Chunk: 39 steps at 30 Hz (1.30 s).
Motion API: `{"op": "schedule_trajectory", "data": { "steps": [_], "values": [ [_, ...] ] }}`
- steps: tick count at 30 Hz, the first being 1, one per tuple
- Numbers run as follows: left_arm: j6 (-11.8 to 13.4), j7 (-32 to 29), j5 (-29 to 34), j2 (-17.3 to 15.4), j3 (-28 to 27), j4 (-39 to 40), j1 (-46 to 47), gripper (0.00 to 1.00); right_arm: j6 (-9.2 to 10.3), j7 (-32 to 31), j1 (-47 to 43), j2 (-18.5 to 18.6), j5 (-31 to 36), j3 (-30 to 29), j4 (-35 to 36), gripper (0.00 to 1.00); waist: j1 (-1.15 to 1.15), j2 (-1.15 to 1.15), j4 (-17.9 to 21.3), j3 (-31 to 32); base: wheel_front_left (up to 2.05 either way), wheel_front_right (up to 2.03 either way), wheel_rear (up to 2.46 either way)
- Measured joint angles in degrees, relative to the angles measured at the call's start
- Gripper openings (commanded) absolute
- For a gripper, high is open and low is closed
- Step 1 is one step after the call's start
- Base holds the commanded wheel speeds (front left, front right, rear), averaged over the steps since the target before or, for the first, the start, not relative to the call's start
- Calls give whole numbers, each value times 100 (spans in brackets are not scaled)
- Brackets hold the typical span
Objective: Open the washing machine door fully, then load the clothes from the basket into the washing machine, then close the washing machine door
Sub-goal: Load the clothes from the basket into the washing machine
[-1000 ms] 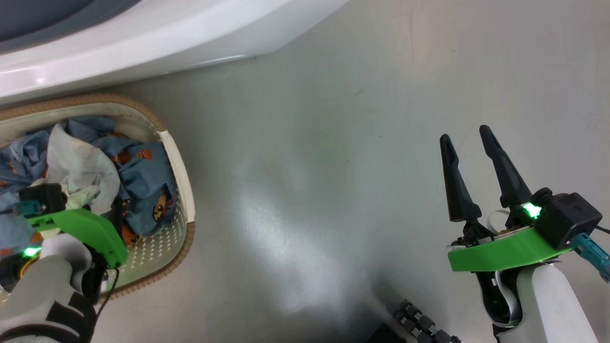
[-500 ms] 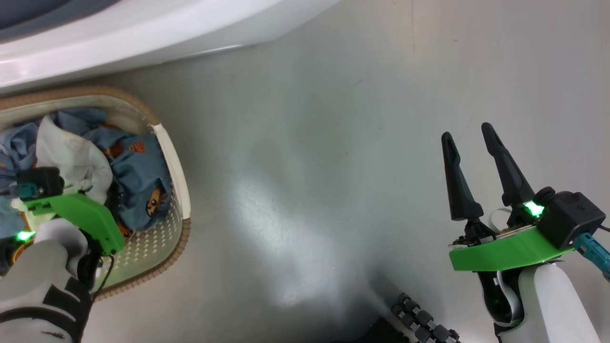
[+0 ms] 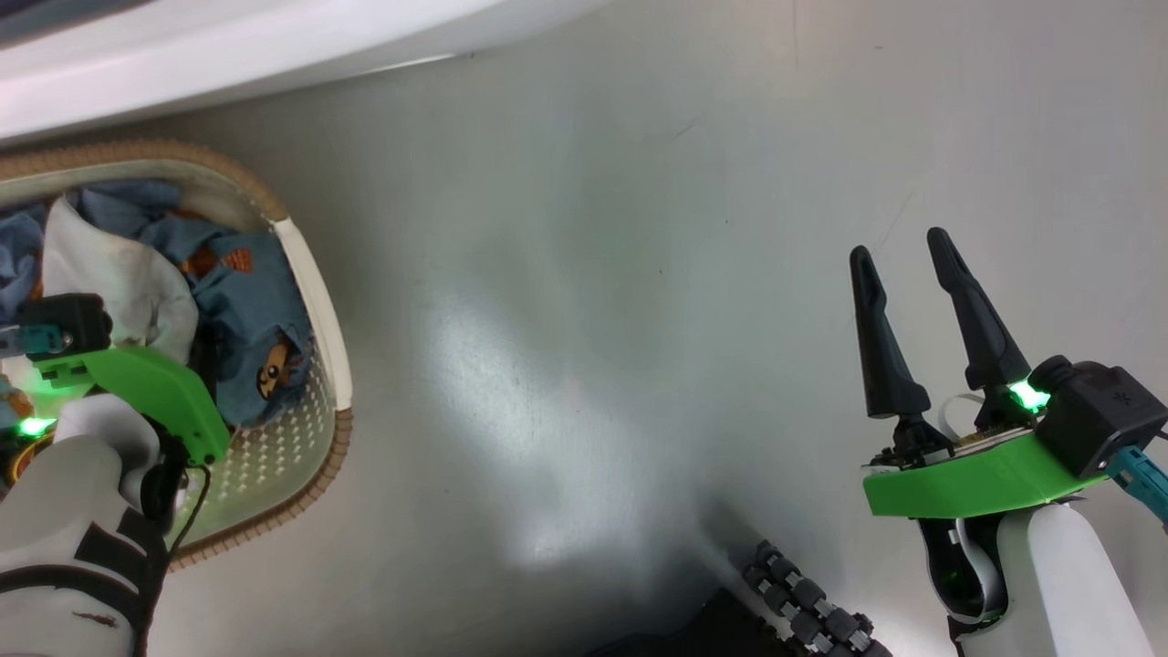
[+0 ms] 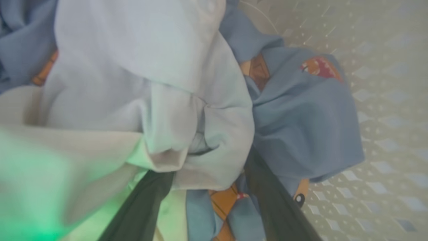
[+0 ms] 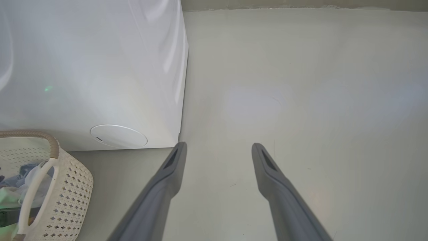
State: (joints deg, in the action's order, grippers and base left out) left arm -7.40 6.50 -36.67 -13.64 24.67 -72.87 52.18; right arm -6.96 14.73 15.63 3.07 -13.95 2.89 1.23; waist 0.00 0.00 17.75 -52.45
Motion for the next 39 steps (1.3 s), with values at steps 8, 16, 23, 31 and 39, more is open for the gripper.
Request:
{"op": "schedule_trajectory", "data": {
  "steps": [8,16,23,31,39],
  "values": [
    [2,65,1,4,60,-38,83,100,0,0,2,-1,-31,-21,45,100,0,0,-1,-139,0,0,0],
    [81,168,21,13,169,-63,93,0,0,0,7,-1,-33,-51,94,100,0,0,-13,-222,0,0,0],
    [160,465,-7,87,163,-97,90,0,0,0,115,0,-33,-78,88,100,0,0,-67,-137,0,0,0],
    [163,771,-41,236,71,209,-99,0,0,0,117,8,-43,-38,-42,100,0,0,-236,190,0,0,0],
    [510,773,276,250,-669,2108,-1275,0,0,0,106,75,-67,-45,-186,100,0,0,-486,737,0,0,0]
  ]
}}
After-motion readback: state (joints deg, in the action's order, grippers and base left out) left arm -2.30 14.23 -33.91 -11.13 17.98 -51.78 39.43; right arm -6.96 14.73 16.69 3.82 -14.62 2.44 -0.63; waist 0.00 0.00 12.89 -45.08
